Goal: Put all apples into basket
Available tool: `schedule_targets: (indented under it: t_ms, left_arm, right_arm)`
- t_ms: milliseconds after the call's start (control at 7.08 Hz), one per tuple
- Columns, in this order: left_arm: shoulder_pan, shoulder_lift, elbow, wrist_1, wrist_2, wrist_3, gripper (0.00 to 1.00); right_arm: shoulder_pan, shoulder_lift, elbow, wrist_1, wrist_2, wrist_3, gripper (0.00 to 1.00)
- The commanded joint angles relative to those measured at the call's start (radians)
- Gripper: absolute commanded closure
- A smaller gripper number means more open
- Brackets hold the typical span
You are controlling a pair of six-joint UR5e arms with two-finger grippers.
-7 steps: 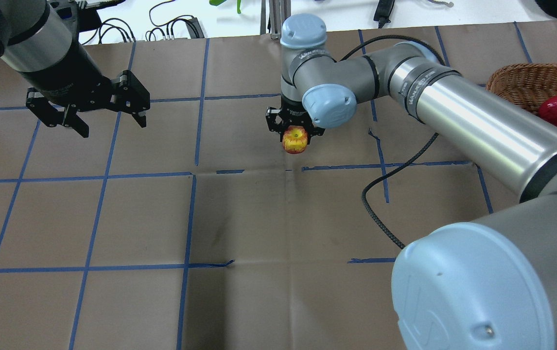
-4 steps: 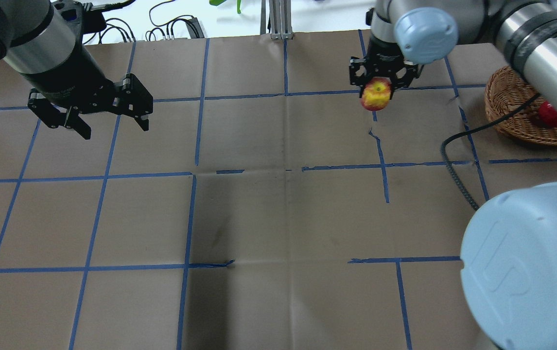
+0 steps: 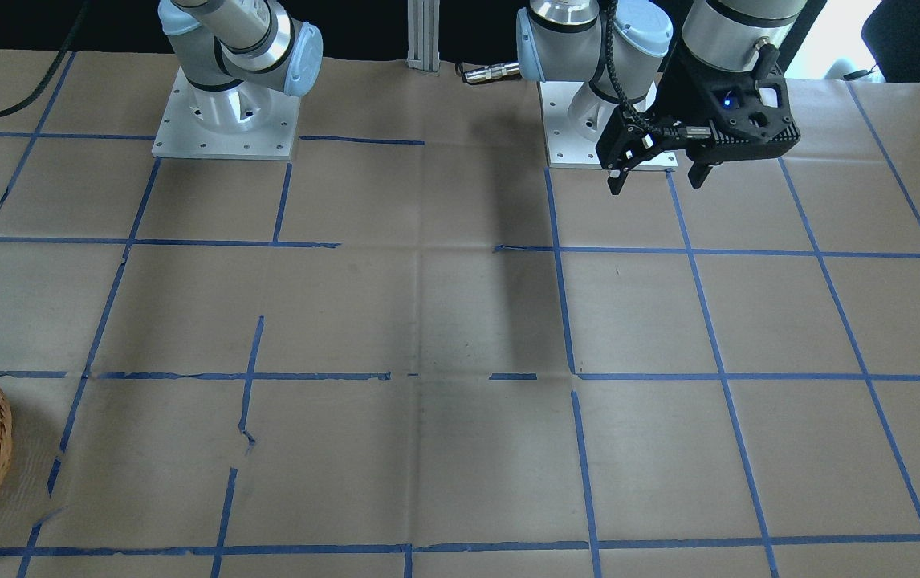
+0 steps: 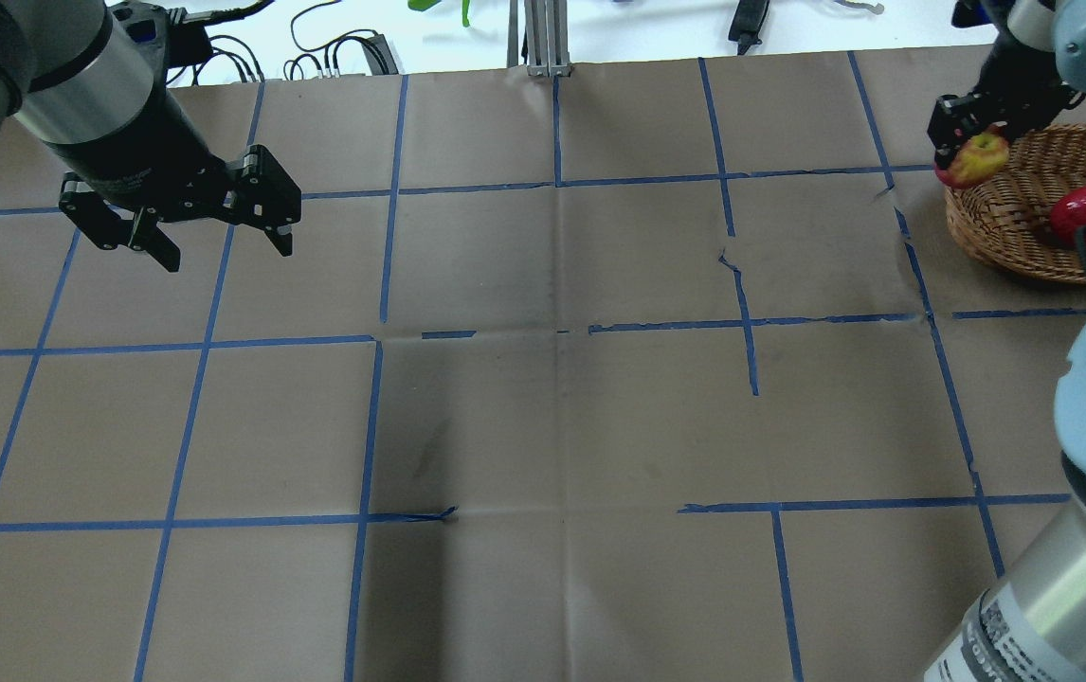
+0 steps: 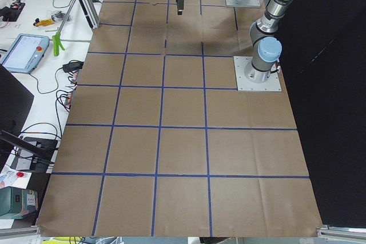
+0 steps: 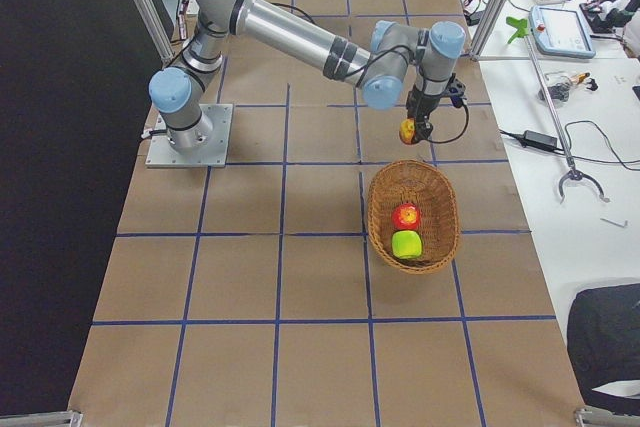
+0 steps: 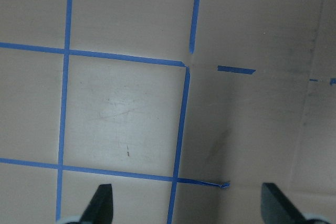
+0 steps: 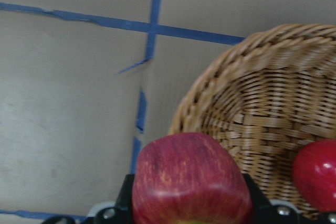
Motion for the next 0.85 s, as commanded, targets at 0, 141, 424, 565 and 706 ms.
schedule_targets:
  t_ms: [0,141,424,565,706]
  left_arm:
    - [0.001,-0.003,0.000,0.008,-0.001,0.000,0.01]
    - [0.002,-0.002,0.003,0.011,0.000,0.000,0.01]
    - [0.001,-0.004,0.003,0.011,-0.001,0.000,0.01]
    - [0.002,0.001,0.003,0.011,0.000,0.000,0.01]
    - [0.002,-0.001,0.003,0.011,0.000,0.000,0.01]
  right_arm:
    - [-0.089,0.063,0.010,-0.078,0.012,-0.148,0.78]
    - [-0.105,0.097,0.014,-0.103,0.010,-0.172,0.78]
    - [-0.124,0.116,0.026,-0.105,0.009,-0.178,0.17]
    - [-0.124,0.117,0.024,-0.105,-0.002,-0.178,0.00]
    - [-0.124,0.108,0.017,-0.100,-0.004,-0.178,0.00]
